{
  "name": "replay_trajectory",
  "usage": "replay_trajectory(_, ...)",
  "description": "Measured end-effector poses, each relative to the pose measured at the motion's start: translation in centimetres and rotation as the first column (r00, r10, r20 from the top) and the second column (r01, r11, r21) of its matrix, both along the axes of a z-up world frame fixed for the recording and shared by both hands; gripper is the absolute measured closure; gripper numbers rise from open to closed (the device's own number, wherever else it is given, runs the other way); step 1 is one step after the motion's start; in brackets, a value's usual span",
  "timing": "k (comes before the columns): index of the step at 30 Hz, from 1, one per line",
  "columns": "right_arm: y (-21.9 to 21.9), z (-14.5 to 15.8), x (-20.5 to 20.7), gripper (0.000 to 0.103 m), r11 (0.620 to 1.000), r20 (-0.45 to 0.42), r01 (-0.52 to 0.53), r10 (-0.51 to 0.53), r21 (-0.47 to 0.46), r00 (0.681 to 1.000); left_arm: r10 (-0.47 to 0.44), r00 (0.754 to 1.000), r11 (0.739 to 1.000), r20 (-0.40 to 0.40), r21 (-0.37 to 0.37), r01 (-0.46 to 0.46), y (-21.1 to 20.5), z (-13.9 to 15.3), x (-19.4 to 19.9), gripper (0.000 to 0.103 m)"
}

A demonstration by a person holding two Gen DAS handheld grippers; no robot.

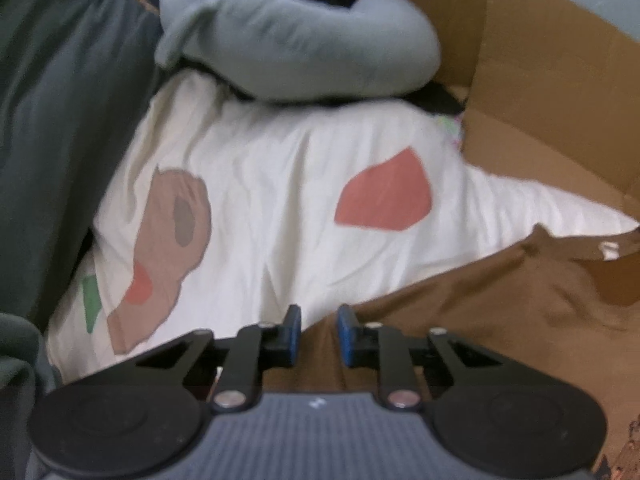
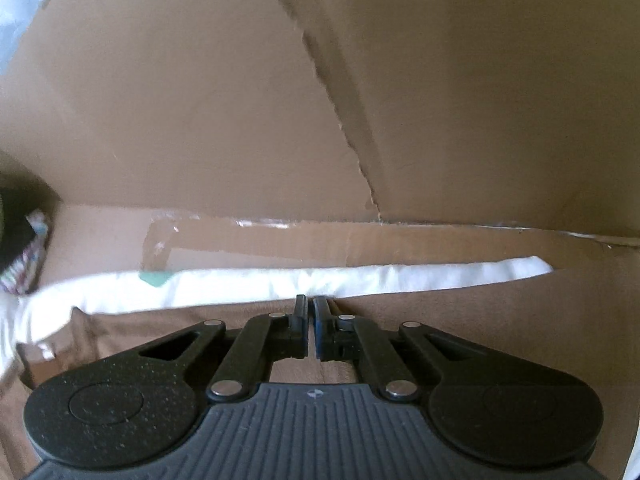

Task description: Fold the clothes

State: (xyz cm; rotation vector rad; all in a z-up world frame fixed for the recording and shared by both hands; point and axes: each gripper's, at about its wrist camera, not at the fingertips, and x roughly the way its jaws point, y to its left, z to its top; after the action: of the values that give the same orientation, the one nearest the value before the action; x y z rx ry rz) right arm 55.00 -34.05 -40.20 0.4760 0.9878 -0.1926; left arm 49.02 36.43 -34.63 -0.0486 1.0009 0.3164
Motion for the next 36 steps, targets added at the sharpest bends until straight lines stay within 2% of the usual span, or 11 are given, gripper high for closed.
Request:
replay_trajectory(5,1.2,1.3,-0.8,0.096,0.996,0.066,-0.087,0.088,-0.022,0.994,-0.095,0.994,0.995,0.061,-0.038,0.097,-1.5,1.0,-0.3,0.081)
replay_trajectory(7,2.1,1.3,-0.9,0.096,0.991,0.074,-0.127,0.13,-0.041,0.989,-0.109,0.992,0.993,0.062,-0.044,0.112,-2.4,0.7,0.0,0.081)
replay_trajectory(16,5.0,0.3,0.2,0.089,0.986,0.047,-0.165,0.166,-0.034,0.985,-0.121,0.991,0.99,0.06,-0.067,0.125,-5.4,-1.4,1.9,0.081)
replay_trajectory(22,5.5,-0.9,1.6,0.087,0.983,0.002,-0.175,0.176,-0.057,0.984,-0.099,0.995,0.994,-0.003,-0.041,0.099,-5.8,-3.1,3.9,0.081)
replay_trajectory(26,4.5,-1.5,2.5,0.087,0.995,-0.001,-0.096,0.096,0.013,0.995,-0.054,0.998,0.996,-0.012,-0.067,0.053,-5.4,-3.1,4.3,0.086)
replay_trajectory(30,2.7,-2.1,2.6,0.086,0.987,-0.001,0.016,-0.016,0.161,1.0,-0.005,1.0,0.995,-0.022,-0.1,0.003,-5.1,-2.3,3.8,0.086)
replay_trajectory(34,1.9,-2.6,2.5,0.087,0.98,0.008,0.015,-0.017,0.197,1.0,0.012,1.0,0.992,-0.011,-0.127,-0.013,-4.6,-1.7,2.5,0.083)
replay_trajectory(36,1.7,-2.9,2.6,0.091,0.98,0.021,0.003,-0.008,0.2,1.0,0.009,1.0,0.99,0.005,-0.139,-0.008,-4.2,-1.8,1.6,0.08)
